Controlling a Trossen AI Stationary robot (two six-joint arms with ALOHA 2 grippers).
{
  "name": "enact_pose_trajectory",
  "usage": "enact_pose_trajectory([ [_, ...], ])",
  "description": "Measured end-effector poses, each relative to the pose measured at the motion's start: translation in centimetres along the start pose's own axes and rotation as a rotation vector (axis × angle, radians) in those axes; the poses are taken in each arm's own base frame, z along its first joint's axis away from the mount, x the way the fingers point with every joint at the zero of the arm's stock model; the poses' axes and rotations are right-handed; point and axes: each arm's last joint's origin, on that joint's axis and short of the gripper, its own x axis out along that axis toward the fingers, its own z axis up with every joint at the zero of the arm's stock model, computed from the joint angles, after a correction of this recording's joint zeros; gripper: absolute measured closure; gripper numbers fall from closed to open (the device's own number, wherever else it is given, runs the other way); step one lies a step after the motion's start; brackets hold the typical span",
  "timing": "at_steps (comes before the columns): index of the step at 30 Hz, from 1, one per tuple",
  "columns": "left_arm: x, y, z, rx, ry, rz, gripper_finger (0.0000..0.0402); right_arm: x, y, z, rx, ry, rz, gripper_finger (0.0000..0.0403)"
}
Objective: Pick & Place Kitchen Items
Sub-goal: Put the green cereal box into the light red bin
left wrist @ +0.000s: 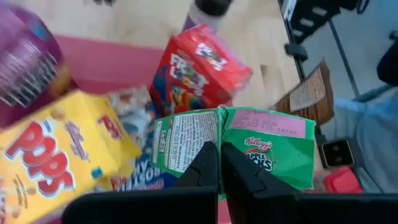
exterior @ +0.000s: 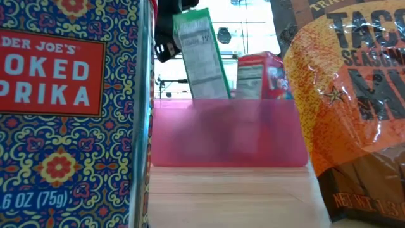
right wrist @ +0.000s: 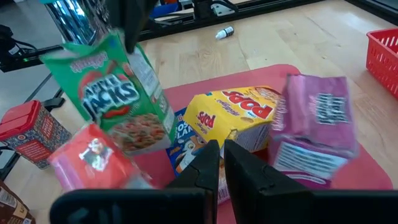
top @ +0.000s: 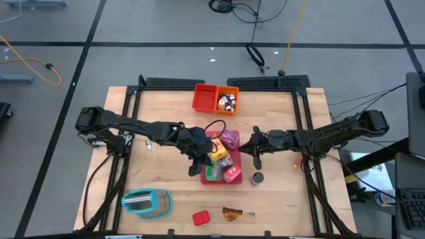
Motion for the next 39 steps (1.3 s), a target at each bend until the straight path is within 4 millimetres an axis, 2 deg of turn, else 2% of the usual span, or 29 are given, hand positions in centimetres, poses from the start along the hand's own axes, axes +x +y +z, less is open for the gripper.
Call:
enact_pose_trajectory([
  [7, -0.5, 1.2, -0.1, -0.060, 0.042, -0.049, 0.0401, 0.0, 0.0, 0.0, 0.000, 0.003, -0.001, 0.0385],
  [13, -0.7, 1.5, -0.8, 0.148, 0.120, -0.115, 0.0401, 0.0, 0.0, 0.0, -0.005, 0.003, -0.001, 0.0385],
  [23, -1.0, 2.2, -1.0, 0.300, 0.138, -0.149, 0.0401, 0.0, 0.0, 0.0, -0.007, 0.003, -0.001, 0.0385],
  [27, -2.1, 1.8, 0.0, 0.339, 0.168, -0.132, 0.0401, 0.0, 0.0, 0.0, -0.004, 0.003, -0.001, 0.0385],
  [33, -3.4, 0.1, 1.6, 0.551, 0.177, -0.118, 0.0401, 0.0, 0.0, 0.0, -0.001, 0.003, -0.002, 0.0385],
  [39, -2.0, 0.6, 1.3, 0.679, 0.213, -0.139, 0.0401, 0.0, 0.0, 0.0, 0.000, 0.003, -0.002, 0.0385],
])
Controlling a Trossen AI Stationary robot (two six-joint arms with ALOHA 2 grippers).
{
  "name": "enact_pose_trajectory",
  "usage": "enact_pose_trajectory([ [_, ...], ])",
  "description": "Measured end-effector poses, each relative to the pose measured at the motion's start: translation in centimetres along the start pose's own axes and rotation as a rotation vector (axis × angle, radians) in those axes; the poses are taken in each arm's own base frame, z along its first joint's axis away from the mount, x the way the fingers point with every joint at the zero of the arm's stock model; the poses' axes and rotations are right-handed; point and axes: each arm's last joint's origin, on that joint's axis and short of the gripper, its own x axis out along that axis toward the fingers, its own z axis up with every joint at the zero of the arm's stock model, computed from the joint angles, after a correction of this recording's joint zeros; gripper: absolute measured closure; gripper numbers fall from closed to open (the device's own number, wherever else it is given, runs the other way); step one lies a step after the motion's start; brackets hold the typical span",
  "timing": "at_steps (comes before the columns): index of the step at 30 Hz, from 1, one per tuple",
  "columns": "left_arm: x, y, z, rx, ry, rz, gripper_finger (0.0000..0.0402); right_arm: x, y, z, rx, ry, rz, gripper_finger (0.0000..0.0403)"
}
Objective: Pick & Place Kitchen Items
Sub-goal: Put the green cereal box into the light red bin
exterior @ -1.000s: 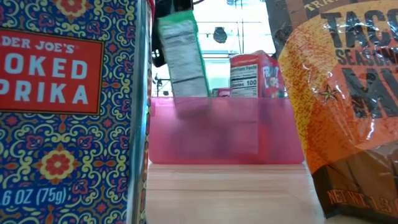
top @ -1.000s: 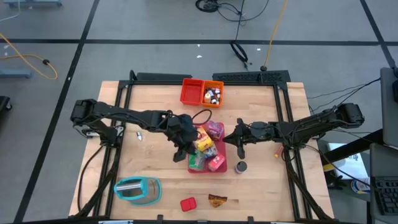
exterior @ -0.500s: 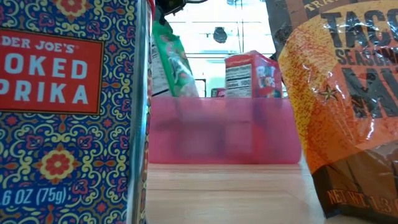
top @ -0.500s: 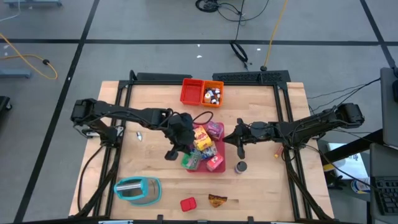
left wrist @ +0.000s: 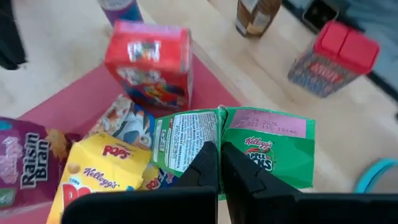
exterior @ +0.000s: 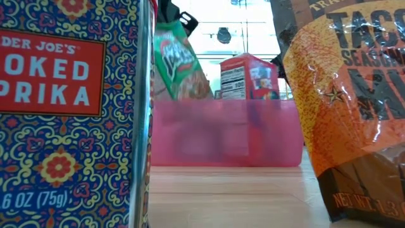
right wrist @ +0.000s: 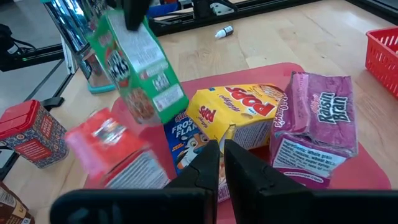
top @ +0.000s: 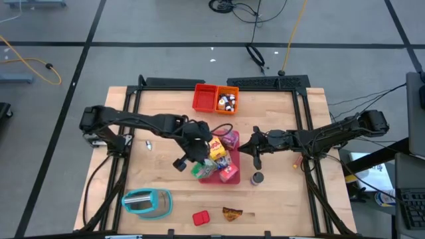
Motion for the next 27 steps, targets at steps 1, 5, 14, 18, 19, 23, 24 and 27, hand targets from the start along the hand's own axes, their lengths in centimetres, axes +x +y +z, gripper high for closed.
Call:
enact_pose_trajectory([
  [1, 0.4, 0.1, -0.1, 0.019, 0.008, -0.007, 0.0401, 0.0, 0.0, 0.0, 0.000, 0.000, 0.000, 0.0385],
  [5, 1.9, 0.4, -0.5, 0.076, 0.020, -0.059, 0.0401, 0.0, 0.0, 0.0, 0.000, -0.001, -0.003, 0.0385],
  [14, 2.8, -0.9, 0.3, 0.265, 0.011, -0.094, 0.0401, 0.0, -0.2, 0.0, -0.002, -0.012, -0.054, 0.0385],
  [18, 2.9, -1.0, 0.4, 0.276, 0.029, -0.066, 0.0401, 0.0, -0.2, 0.0, 0.000, -0.012, -0.053, 0.0385],
  [19, 2.9, -1.0, 0.4, 0.273, 0.036, -0.057, 0.0401, 0.0, -0.2, 0.0, 0.000, -0.012, -0.053, 0.0385],
  [23, 2.9, -0.8, 0.5, 0.273, 0.026, -0.034, 0.0401, 0.0, -0.2, 0.0, 0.000, -0.012, -0.052, 0.0385],
  [24, 2.9, -0.7, 0.6, 0.271, 0.016, -0.026, 0.0401, 0.0, -0.2, 0.0, 0.000, -0.012, -0.052, 0.0385],
  [27, 2.9, -0.5, 0.9, 0.265, -0.007, -0.002, 0.0399, 0.0, -0.2, 0.0, 0.000, -0.012, -0.052, 0.0385],
])
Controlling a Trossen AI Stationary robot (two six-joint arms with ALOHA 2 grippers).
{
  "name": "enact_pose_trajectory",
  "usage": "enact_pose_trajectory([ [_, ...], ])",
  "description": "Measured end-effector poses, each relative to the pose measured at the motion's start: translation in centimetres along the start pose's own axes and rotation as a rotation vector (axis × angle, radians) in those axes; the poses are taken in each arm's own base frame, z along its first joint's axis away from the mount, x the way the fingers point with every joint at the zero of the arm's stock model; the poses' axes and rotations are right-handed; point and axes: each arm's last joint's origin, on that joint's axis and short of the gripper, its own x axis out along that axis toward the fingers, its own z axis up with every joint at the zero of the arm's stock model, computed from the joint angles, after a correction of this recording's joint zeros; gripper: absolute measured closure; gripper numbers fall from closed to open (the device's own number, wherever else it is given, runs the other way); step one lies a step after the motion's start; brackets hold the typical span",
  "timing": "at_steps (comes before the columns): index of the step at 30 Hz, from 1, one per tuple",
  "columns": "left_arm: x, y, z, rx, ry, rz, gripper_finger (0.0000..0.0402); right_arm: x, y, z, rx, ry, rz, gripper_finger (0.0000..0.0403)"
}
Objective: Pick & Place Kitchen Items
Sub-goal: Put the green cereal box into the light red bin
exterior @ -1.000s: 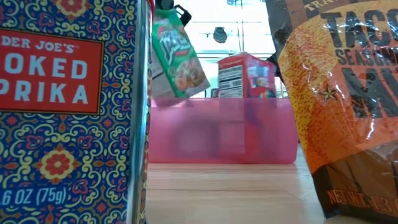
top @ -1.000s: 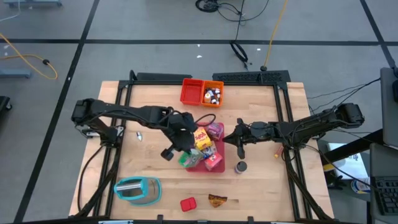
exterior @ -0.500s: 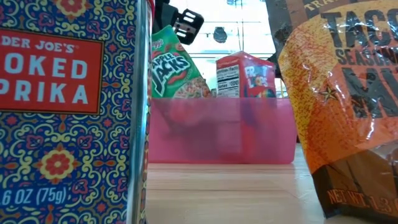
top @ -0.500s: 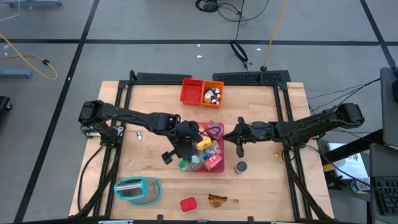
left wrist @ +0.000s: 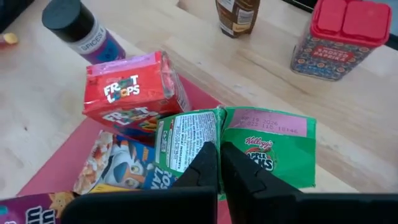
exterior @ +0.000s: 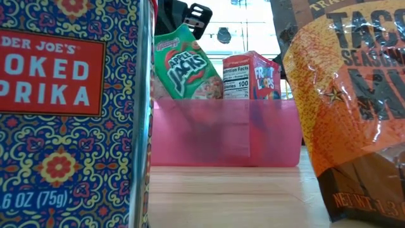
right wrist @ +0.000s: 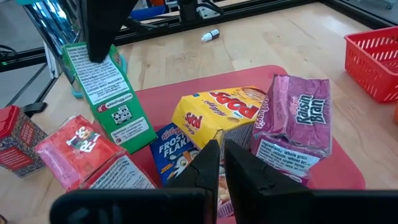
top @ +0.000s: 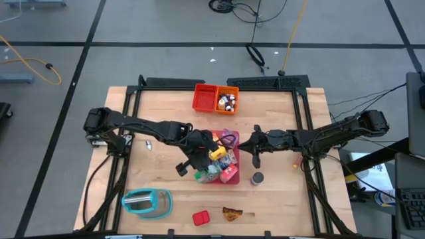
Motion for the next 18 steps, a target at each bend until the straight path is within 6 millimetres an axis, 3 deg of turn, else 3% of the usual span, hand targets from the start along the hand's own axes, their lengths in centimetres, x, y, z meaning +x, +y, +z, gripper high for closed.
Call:
enact_pose_trajectory([
  [11, 0.16, -0.12, -0.32, -0.043, 0.030, 0.013, 0.0390, 0.00, 0.00, 0.00, -0.002, 0.001, 0.001, 0.0385],
  [18, -0.71, -0.22, -0.56, -0.256, 0.107, 0.096, 0.0390, 0.00, 0.00, -0.02, -0.001, 0.001, 0.002, 0.0385],
])
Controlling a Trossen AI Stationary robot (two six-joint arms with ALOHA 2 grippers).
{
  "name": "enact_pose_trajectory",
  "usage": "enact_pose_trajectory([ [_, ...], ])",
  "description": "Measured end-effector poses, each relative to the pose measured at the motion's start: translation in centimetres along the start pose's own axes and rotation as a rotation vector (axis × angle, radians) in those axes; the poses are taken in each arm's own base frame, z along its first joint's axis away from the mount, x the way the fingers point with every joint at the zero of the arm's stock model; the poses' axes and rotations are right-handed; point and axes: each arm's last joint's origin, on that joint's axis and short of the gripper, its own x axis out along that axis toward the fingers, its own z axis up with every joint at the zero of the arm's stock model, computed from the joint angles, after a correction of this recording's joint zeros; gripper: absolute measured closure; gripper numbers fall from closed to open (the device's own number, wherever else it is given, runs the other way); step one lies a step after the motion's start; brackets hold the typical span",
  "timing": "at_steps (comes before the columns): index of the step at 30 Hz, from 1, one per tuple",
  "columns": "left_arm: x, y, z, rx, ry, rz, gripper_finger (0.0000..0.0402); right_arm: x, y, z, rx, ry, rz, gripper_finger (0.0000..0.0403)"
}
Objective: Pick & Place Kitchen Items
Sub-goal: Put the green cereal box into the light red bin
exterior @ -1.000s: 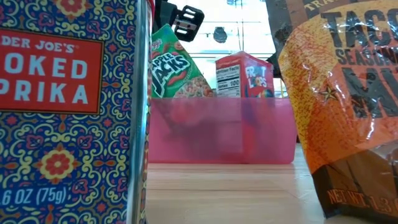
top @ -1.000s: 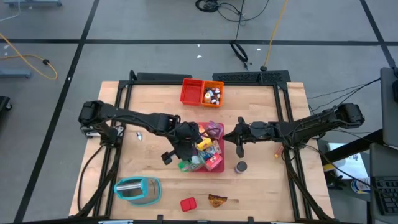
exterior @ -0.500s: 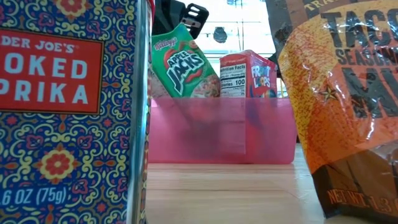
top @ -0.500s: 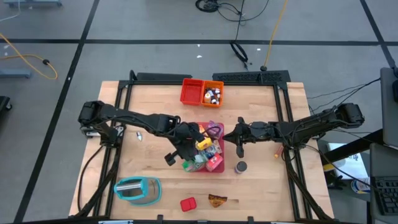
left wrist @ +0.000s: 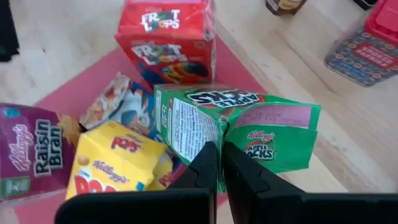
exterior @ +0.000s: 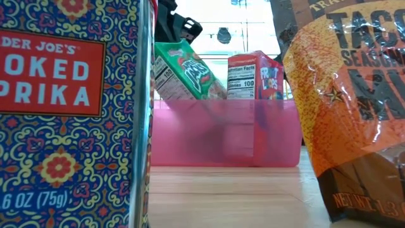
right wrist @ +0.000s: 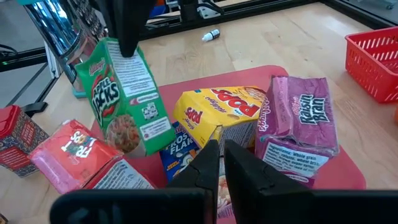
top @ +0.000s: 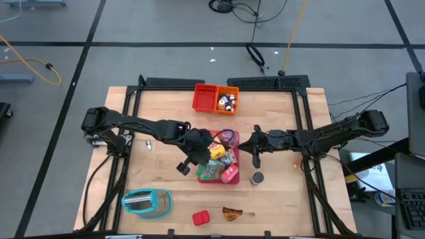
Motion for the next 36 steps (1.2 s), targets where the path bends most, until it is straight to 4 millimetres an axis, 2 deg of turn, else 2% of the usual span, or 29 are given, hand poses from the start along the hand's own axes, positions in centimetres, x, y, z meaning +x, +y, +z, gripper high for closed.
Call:
enact_pose_trajectory([
  [10, -1.2, -0.7, 0.6, -0.073, -0.041, -0.007, 0.0387, 0.0, 0.0, 0.0, 0.001, 0.001, 0.002, 0.0385],
  [14, -1.2, -1.2, 0.7, -0.099, -0.034, -0.020, 0.0386, 0.0, 0.0, 0.0, -0.004, -0.001, 0.002, 0.0385],
  [18, -0.6, -0.9, 0.9, -0.194, -0.041, 0.028, 0.0378, 0.0, 0.0, 0.0, -0.002, 0.000, 0.002, 0.0385],
  [22, -0.4, -1.0, 0.9, -0.185, -0.024, 0.041, 0.0338, 0.0, 0.0, 0.0, -0.002, 0.000, 0.003, 0.0385],
  [28, -0.3, -1.2, 1.4, -0.211, -0.045, 0.059, 0.0241, 0.0, 0.0, 0.0, -0.002, 0.000, 0.003, 0.0385],
  [31, -0.2, -1.7, 1.5, -0.138, -0.039, 0.053, 0.0202, 0.0, 0.0, 0.0, -0.002, 0.000, 0.003, 0.0385],
  [36, 0.0, -2.4, 2.0, -0.072, -0.036, 0.067, 0.0176, 0.0, 0.0, 0.0, -0.002, 0.001, 0.003, 0.0385],
])
